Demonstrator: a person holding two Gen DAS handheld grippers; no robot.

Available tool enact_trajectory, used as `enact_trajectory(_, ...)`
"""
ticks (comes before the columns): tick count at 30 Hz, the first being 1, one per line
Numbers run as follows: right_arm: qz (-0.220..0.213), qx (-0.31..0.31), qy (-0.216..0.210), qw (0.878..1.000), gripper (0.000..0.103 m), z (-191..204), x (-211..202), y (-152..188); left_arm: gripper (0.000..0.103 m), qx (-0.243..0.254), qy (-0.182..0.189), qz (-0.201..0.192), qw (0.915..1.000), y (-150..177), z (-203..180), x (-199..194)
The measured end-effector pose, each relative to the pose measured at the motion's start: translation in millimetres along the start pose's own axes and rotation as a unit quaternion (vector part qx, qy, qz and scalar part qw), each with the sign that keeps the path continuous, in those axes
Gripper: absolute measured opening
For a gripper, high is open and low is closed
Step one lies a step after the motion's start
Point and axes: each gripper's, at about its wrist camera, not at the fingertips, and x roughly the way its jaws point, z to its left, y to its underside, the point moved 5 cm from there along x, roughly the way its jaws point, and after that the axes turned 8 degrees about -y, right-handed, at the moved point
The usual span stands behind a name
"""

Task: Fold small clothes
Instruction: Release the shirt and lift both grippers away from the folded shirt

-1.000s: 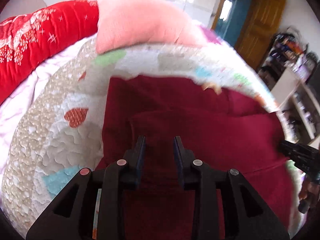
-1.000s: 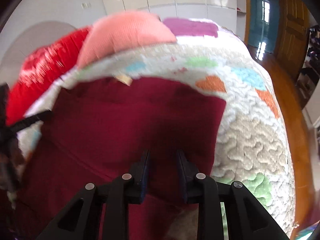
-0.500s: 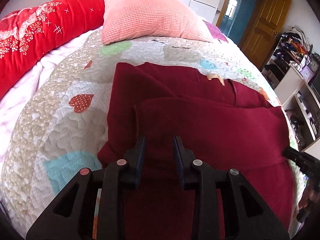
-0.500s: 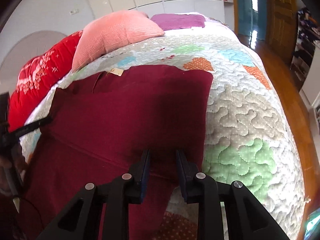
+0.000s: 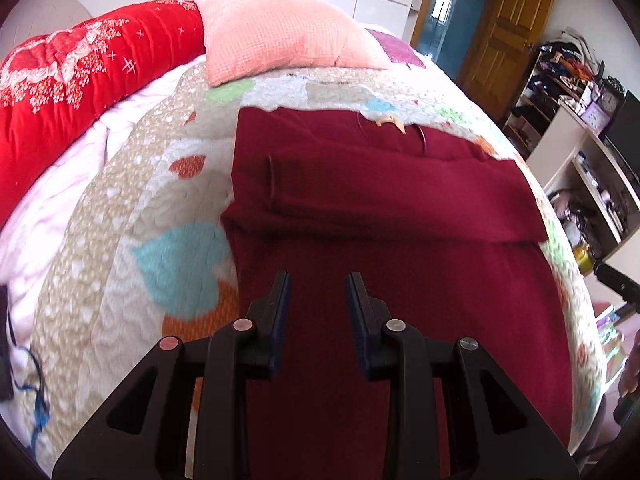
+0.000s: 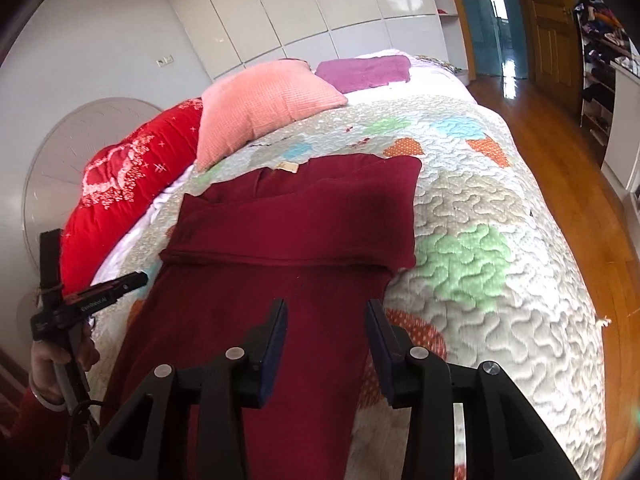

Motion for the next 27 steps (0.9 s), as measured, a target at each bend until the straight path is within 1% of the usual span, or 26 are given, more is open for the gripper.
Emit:
enact_trajectory(1, -0.001, -0.001, -0.001, 1.0, 0.039, 1, -5, 3, 0.047, -0.002, 0.007, 0.006, 1.0, 5, -1, -3)
enact_trajectory(2, -0.002, -0.002, -0.001, 1.0, 0.039, 3, -11, 6, 0.057, -0.005, 0.015, 0.008, 0.9998, 9, -2, -7)
enact_trajectory(3, -0.004, -0.004, 0.0, 1.0, 0.04, 5, -17, 7, 0.059, -0.01, 0.024, 0.009, 0.9996, 12, -2, -10)
enact_trajectory(5, -0.008, -0.007, 0.002, 1.0, 0.042, 7, -28, 10, 0.06, -0.017, 0.037, 0.014, 0.9991, 20, -5, -18)
enact_trajectory(6, -0.01, -0.009, 0.002, 1.0, 0.043, 9, -32, 12, 0.06, -0.016, 0.037, 0.02, 0.999, 24, -6, -21)
enact_trajectory(8, -0.016, -0.012, 0.001, 1.0, 0.044, 12, -43, 17, 0.06, -0.006, 0.037, 0.029, 0.9989, 33, -9, -28)
enact_trajectory(10, -0.014, -0.018, -0.001, 1.0, 0.045, 15, -51, 25, 0.06, 0.004, 0.041, 0.025, 0.9988, 41, -12, -37)
enact_trajectory(12, -0.003, -0.027, 0.002, 1.0, 0.046, 16, -55, 34, 0.06, 0.019, 0.027, 0.013, 0.9994, 50, -13, -46)
enact_trajectory(14, 0.007, -0.042, 0.009, 0.999, 0.046, 19, -59, 44, 0.06, 0.036, 0.005, 0.004, 0.9993, 60, -14, -53)
enact_trajectory(16, 0.011, -0.048, 0.01, 0.999, 0.046, 20, -63, 52, 0.06, 0.044, -0.007, 0.001, 0.999, 69, -13, -56)
enact_trajectory(19, 0.013, -0.046, 0.006, 0.999, 0.046, 19, -66, 61, 0.06, 0.033, -0.006, 0.009, 0.9994, 79, -9, -54)
enact_trajectory(22, 0.014, -0.039, 0.001, 0.999, 0.047, 19, -67, 69, 0.06, 0.027, -0.013, 0.021, 0.9993, 89, -8, -47)
enact_trajectory(27, 0.034, -0.028, -0.008, 0.999, 0.047, 19, -58, 82, 0.06, 0.019, -0.017, 0.02, 0.9995, 98, -10, -45)
